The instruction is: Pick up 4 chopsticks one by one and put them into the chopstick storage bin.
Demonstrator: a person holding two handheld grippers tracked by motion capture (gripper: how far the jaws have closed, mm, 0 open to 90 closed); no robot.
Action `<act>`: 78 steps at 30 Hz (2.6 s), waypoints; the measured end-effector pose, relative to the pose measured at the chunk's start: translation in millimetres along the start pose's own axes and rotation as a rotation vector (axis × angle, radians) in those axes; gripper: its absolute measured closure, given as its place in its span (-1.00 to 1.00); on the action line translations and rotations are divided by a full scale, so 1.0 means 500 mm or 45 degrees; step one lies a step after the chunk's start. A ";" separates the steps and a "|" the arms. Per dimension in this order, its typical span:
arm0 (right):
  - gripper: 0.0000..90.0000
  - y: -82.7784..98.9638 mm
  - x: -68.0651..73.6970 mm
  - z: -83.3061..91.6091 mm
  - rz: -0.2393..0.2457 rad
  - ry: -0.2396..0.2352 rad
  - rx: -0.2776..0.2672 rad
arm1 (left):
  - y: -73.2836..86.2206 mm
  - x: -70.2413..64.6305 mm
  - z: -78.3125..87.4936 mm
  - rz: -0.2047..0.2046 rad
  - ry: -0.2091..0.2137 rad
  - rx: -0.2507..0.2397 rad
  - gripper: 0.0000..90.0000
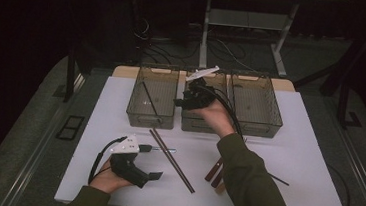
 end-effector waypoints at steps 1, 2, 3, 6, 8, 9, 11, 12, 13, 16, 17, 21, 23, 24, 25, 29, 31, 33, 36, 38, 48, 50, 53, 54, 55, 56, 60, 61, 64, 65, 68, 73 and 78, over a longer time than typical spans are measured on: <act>0.02 0.005 -0.001 0.005 0.004 -0.004 -0.002 | 0.000 0.000 -0.001 -0.001 -0.001 0.000 -1.00; 0.02 0.010 -0.002 0.010 0.001 -0.008 -0.006 | 0.001 0.000 -0.001 -0.002 -0.002 0.004 -1.00; 0.01 0.015 -0.004 0.016 0.004 -0.010 -0.006 | 0.001 0.000 -0.002 -0.001 0.000 0.006 -1.00; 0.00 0.028 -0.009 0.029 0.001 -0.016 -0.020 | 0.001 0.001 -0.003 -0.004 -0.004 -0.002 -1.00; 0.00 0.036 -0.011 0.038 0.007 -0.018 -0.022 | 0.003 0.002 -0.004 -0.004 -0.008 0.006 -1.00; 0.00 0.040 -0.012 0.043 0.012 -0.019 -0.025 | 0.004 0.003 -0.004 0.000 -0.011 0.007 -1.00; 0.00 0.047 -0.013 0.053 0.016 -0.024 -0.031 | 0.004 0.003 -0.005 0.005 -0.014 0.006 -1.00; 0.00 0.050 -0.014 0.057 0.019 -0.025 -0.039 | 0.005 0.003 -0.004 0.003 -0.014 0.013 -1.00; 0.00 0.053 -0.012 0.063 0.011 -0.026 -0.039 | 0.005 0.002 -0.005 0.003 -0.014 0.013 -1.00; -0.01 0.062 -0.013 0.078 0.036 -0.029 -0.057 | 0.006 0.002 -0.005 0.004 -0.016 0.015 -1.00; -0.01 0.066 -0.013 0.083 0.033 -0.030 -0.058 | 0.006 0.004 -0.005 0.000 -0.016 0.019 -1.00; -0.02 0.080 -0.015 0.100 0.037 -0.036 -0.074 | 0.006 0.005 -0.004 -0.001 -0.019 0.021 -1.00; -0.03 0.088 -0.016 0.108 0.030 -0.035 -0.076 | 0.007 0.005 -0.004 -0.004 -0.021 0.024 -1.00; -0.03 0.092 -0.017 0.113 0.037 -0.033 -0.079 | 0.007 0.005 -0.004 -0.004 -0.021 0.024 -1.00; -0.03 0.095 -0.018 0.118 0.037 -0.031 -0.086 | 0.007 0.005 -0.003 -0.003 -0.021 0.023 -1.00; -0.04 0.113 -0.020 0.140 0.045 -0.033 -0.098 | 0.007 0.006 -0.004 -0.003 -0.022 0.023 -1.00; -0.06 0.123 -0.022 0.150 0.039 -0.033 -0.098 | 0.007 0.006 -0.004 -0.001 -0.021 0.021 -1.00; -0.06 0.133 -0.024 0.161 0.038 -0.035 -0.105 | 0.007 0.006 -0.003 -0.001 -0.024 0.019 -1.00; -0.07 0.146 -0.026 0.178 0.034 -0.033 -0.117 | 0.007 0.006 -0.002 0.002 -0.027 0.021 -1.00; -0.08 0.156 -0.027 0.188 0.034 -0.033 -0.121 | 0.008 0.006 -0.003 0.006 -0.025 0.024 -1.00; -0.10 0.218 -0.035 0.230 0.022 -0.021 -0.115 | 0.007 0.006 -0.003 0.005 -0.032 0.020 -1.00; -0.10 0.232 -0.038 0.235 0.010 -0.026 -0.103 | 0.008 0.006 -0.003 0.002 -0.030 0.023 -1.00; -0.08 0.247 -0.041 0.247 -0.001 -0.028 -0.095 | 0.008 0.005 -0.002 -0.005 -0.030 0.033 -1.00; -0.07 0.253 -0.042 0.250 0.001 -0.024 -0.093 | 0.008 0.005 -0.002 -0.006 -0.030 0.031 -1.00; -0.07 0.259 -0.043 0.253 -0.002 -0.021 -0.088 | 0.008 0.005 -0.002 -0.009 -0.030 0.031 -1.00; -0.06 0.265 -0.044 0.256 -0.005 -0.022 -0.082 | 0.008 0.005 -0.001 -0.010 -0.029 0.030 -1.00; -0.03 0.288 -0.045 0.270 -0.001 -0.016 -0.058 | 0.009 0.005 0.000 -0.005 -0.032 0.029 -1.00; -0.02 0.292 -0.046 0.274 0.001 -0.014 -0.055 | 0.008 0.005 0.000 -0.005 -0.032 0.027 -1.00; -0.02 0.307 -0.049 0.285 -0.008 0.000 -0.048 | 0.008 0.005 0.000 -0.007 -0.033 0.029 -1.00; -0.02 0.312 -0.050 0.288 -0.013 0.004 -0.047 | 0.008 0.005 0.000 -0.009 -0.033 0.030 -1.00; 0.05 0.327 -0.052 0.297 -0.037 -0.012 -0.038 | 0.009 0.003 0.000 -0.010 -0.031 0.032 -1.00; 0.09 0.354 -0.055 0.310 -0.036 -0.004 -0.008 | 0.009 0.004 -0.002 -0.011 -0.031 0.030 -1.00; 0.19 0.378 -0.060 0.323 -0.044 0.010 0.019 | 0.009 0.004 -0.002 -0.010 -0.032 0.031 -1.00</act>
Point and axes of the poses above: each handheld gripper's, and its own axes: z roughly backward along the jaws, y roughly out of its underside, x roughly to its left, the point moved 7 cm from there along -z, roughly forward along the jaws, and after that the axes turned 5 degrees about -y, right-handed, at the moved point
